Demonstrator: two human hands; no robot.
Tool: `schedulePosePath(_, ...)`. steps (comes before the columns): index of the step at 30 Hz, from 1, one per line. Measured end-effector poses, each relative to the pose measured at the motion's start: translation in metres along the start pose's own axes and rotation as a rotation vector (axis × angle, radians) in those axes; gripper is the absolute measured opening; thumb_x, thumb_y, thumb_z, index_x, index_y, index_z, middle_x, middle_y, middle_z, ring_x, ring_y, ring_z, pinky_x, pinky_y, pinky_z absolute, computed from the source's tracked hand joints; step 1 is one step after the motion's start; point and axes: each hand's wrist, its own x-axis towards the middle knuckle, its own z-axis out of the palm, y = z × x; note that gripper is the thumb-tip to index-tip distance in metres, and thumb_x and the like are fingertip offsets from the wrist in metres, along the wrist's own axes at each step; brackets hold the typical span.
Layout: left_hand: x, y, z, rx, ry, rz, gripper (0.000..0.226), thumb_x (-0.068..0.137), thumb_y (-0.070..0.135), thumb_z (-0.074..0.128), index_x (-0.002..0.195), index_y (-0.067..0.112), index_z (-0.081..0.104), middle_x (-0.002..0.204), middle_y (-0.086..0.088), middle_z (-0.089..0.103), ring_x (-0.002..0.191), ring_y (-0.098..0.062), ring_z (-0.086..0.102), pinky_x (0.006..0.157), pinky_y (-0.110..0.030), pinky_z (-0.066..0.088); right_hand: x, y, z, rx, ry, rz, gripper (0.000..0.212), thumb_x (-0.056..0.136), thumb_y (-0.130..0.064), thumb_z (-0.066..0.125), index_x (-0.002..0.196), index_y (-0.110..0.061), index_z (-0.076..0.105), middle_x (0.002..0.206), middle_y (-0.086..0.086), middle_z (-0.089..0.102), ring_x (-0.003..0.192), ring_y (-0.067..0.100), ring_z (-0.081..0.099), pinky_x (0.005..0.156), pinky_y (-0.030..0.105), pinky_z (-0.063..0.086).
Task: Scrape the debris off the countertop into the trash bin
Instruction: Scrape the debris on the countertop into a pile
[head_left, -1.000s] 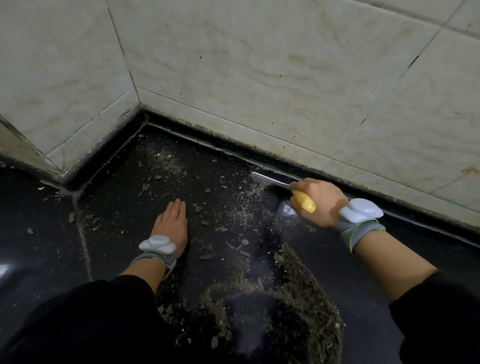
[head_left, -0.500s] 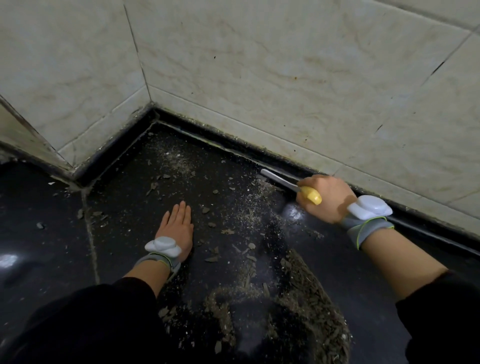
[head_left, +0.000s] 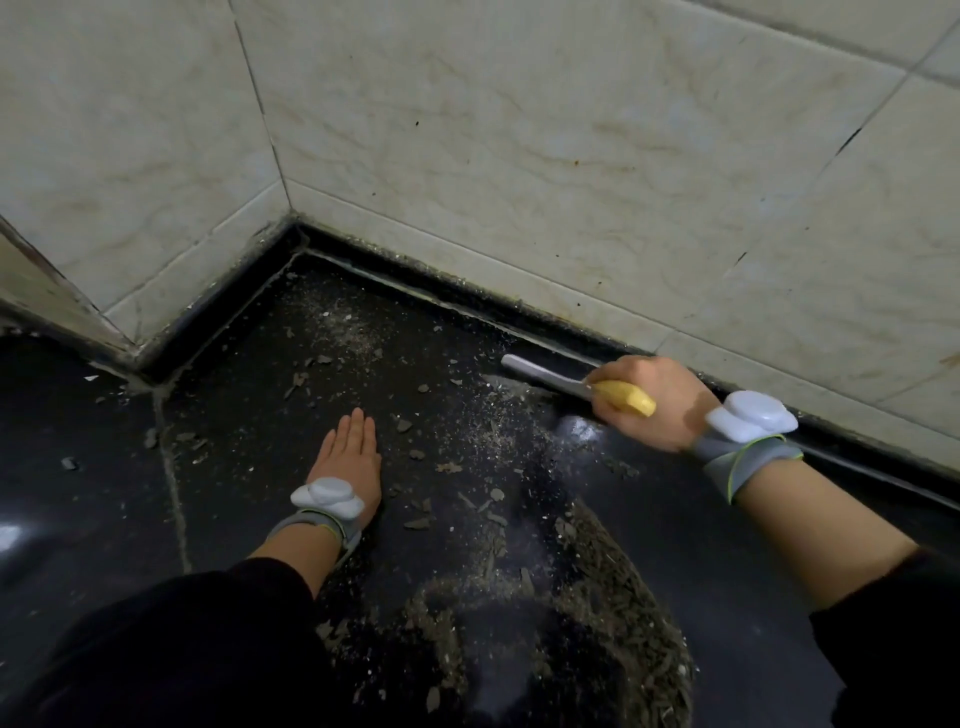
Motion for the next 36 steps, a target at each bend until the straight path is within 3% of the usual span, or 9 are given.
schedulePosePath(4, 0.000, 0.004, -0.005, 0.017, -0.031, -0.015, 0.054, 0.104, 0.017, 0.012, 0.151, 0.002, -0.011, 0.159, -0.014, -0.017, 0.148, -0.026, -0.010, 0.121, -0.034, -0.003, 0.005, 0.006, 0.007, -0.060, -0.046, 0.099, 0.039, 0.091, -0.039, 0.053, 0.125, -0.021, 0.058, 0.117, 0.010, 0.060, 0.108, 0.033, 0.059, 0.087, 0.037, 0.049)
schedulePosePath(11, 0.000, 0.001, -0.007, -0.005, -0.081, -0.013, 0.054, 0.104, 0.018, 0.010, 0.151, 0.003, -0.011, 0.159, -0.012, -0.017, 0.148, -0.024, -0.010, 0.121, -0.034, -0.002, -0.012, -0.016, 0.019, -0.047, -0.066, 0.044, 0.047, 0.092, -0.038, 0.053, 0.134, -0.019, 0.052, 0.123, 0.008, 0.058, 0.112, 0.031, 0.058, 0.086, 0.031, 0.043)
schedulePosePath(20, -0.004, 0.005, -0.010, 0.034, -0.089, -0.015, 0.056, 0.102, 0.016, 0.012, 0.150, -0.001, -0.011, 0.158, -0.015, -0.016, 0.148, -0.027, -0.009, 0.121, -0.035, -0.001, -0.053, -0.050, 0.025, -0.019, -0.103, -0.006, 0.039, 0.089, -0.035, 0.055, 0.126, -0.024, 0.056, 0.108, 0.002, 0.059, 0.100, 0.026, 0.061, 0.081, 0.032, 0.046)
schedulePosePath(23, -0.003, 0.005, -0.011, 0.047, -0.086, -0.013, 0.056, 0.102, 0.015, 0.013, 0.150, -0.001, -0.010, 0.159, -0.015, -0.015, 0.148, -0.028, -0.008, 0.121, -0.035, 0.000, -0.067, -0.055, 0.025, -0.013, -0.113, -0.037, 0.043, 0.088, -0.042, 0.048, 0.127, -0.025, 0.056, 0.110, 0.001, 0.060, 0.101, 0.025, 0.061, 0.085, 0.034, 0.048)
schedulePosePath(26, -0.002, 0.005, -0.009, 0.054, -0.076, -0.015, 0.056, 0.101, 0.015, 0.013, 0.150, -0.001, -0.010, 0.159, -0.015, -0.014, 0.148, -0.028, -0.007, 0.121, -0.036, 0.001, -0.074, -0.056, 0.018, 0.017, -0.103, -0.029, 0.060, 0.078, -0.056, 0.030, 0.124, -0.028, 0.058, 0.110, -0.001, 0.062, 0.101, 0.022, 0.062, 0.085, 0.033, 0.049)
schedulePosePath(29, -0.003, 0.006, -0.008, 0.062, -0.068, -0.015, 0.058, 0.101, 0.016, 0.015, 0.150, -0.002, -0.010, 0.159, -0.017, -0.014, 0.148, -0.029, -0.007, 0.121, -0.036, 0.001, -0.079, -0.047, 0.009, 0.057, -0.013, 0.057, 0.054, 0.079, -0.055, 0.035, 0.119, -0.029, 0.060, 0.110, 0.000, 0.065, 0.101, 0.025, 0.063, 0.084, 0.037, 0.050)
schedulePosePath(33, -0.003, 0.006, -0.008, 0.071, -0.073, -0.015, 0.058, 0.100, 0.016, 0.014, 0.150, -0.003, -0.010, 0.158, -0.018, -0.014, 0.148, -0.030, -0.007, 0.121, -0.036, 0.001, -0.082, -0.016, 0.009, 0.044, 0.078, 0.331, 0.035, 0.088, -0.041, 0.052, 0.119, -0.025, 0.057, 0.113, 0.006, 0.066, 0.102, 0.032, 0.062, 0.076, 0.033, 0.047)
schedulePosePath(36, -0.002, 0.007, -0.006, 0.077, -0.072, -0.012, 0.057, 0.100, 0.015, 0.013, 0.150, -0.002, -0.010, 0.158, -0.018, -0.014, 0.148, -0.030, -0.007, 0.121, -0.036, 0.001, -0.089, 0.003, 0.018, 0.042, 0.083, 0.503, 0.025, 0.087, -0.042, 0.052, 0.097, -0.020, 0.058, 0.101, 0.012, 0.067, 0.091, 0.034, 0.062, 0.066, 0.031, 0.042)
